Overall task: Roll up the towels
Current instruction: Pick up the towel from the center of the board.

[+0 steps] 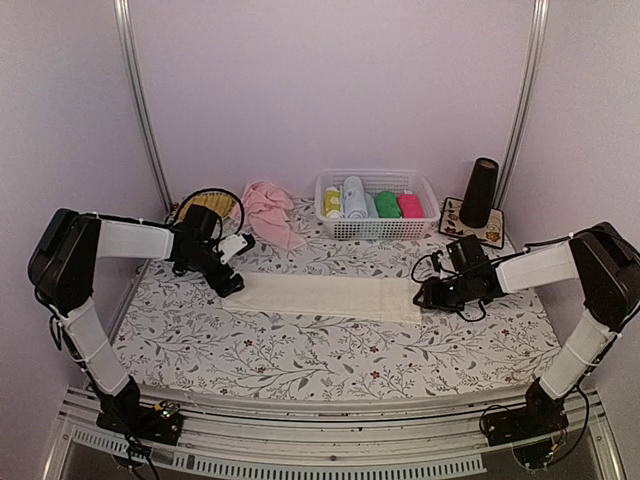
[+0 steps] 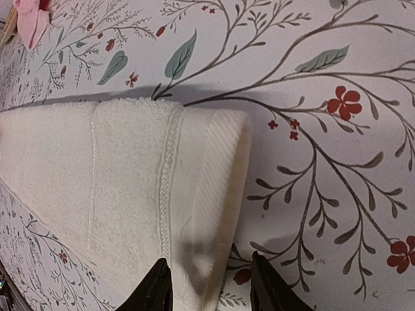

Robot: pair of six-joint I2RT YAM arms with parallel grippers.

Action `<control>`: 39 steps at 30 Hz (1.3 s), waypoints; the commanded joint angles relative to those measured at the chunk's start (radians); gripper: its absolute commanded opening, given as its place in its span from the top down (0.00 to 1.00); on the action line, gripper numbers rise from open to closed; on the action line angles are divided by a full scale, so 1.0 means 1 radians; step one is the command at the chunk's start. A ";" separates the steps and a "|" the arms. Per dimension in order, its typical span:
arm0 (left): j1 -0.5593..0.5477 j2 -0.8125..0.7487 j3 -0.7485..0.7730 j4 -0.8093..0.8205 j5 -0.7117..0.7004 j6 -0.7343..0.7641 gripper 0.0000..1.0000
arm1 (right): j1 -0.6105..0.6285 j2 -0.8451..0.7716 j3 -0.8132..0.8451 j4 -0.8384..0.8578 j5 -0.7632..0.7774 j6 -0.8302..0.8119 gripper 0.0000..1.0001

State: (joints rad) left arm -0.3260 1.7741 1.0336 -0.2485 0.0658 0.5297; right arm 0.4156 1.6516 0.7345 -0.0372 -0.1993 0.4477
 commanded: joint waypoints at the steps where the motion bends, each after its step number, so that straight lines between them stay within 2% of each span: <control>1: -0.014 -0.059 -0.030 0.026 -0.008 0.004 0.03 | -0.002 0.080 0.024 0.020 -0.051 0.018 0.58; 9: -0.013 -0.097 -0.056 0.029 -0.010 0.009 0.03 | -0.002 0.126 0.019 0.037 -0.095 0.044 0.65; 12: -0.013 -0.101 -0.061 0.033 -0.010 0.009 0.03 | -0.003 0.116 0.012 0.028 -0.084 0.043 0.70; 15: -0.015 -0.103 -0.064 0.036 -0.008 0.006 0.03 | -0.004 0.103 0.006 0.022 -0.078 0.042 0.80; 16: -0.015 -0.102 -0.064 0.036 -0.009 0.006 0.03 | -0.003 0.098 0.006 0.018 -0.077 0.042 0.87; 18: -0.018 -0.101 -0.065 0.037 -0.011 0.007 0.03 | -0.004 0.085 0.004 0.013 -0.073 0.042 0.96; 28: -0.020 -0.122 -0.080 0.037 -0.020 0.009 0.03 | -0.061 -0.069 0.034 -0.091 -0.018 -0.010 0.98; 39: -0.020 -0.143 -0.090 0.040 -0.013 0.005 0.03 | -0.147 -0.123 0.111 -0.211 -0.072 -0.114 0.98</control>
State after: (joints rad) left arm -0.3359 1.6608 0.9527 -0.2218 0.0441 0.5308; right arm 0.2928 1.5513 0.7979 -0.1883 -0.2478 0.3897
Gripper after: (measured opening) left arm 0.966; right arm 0.028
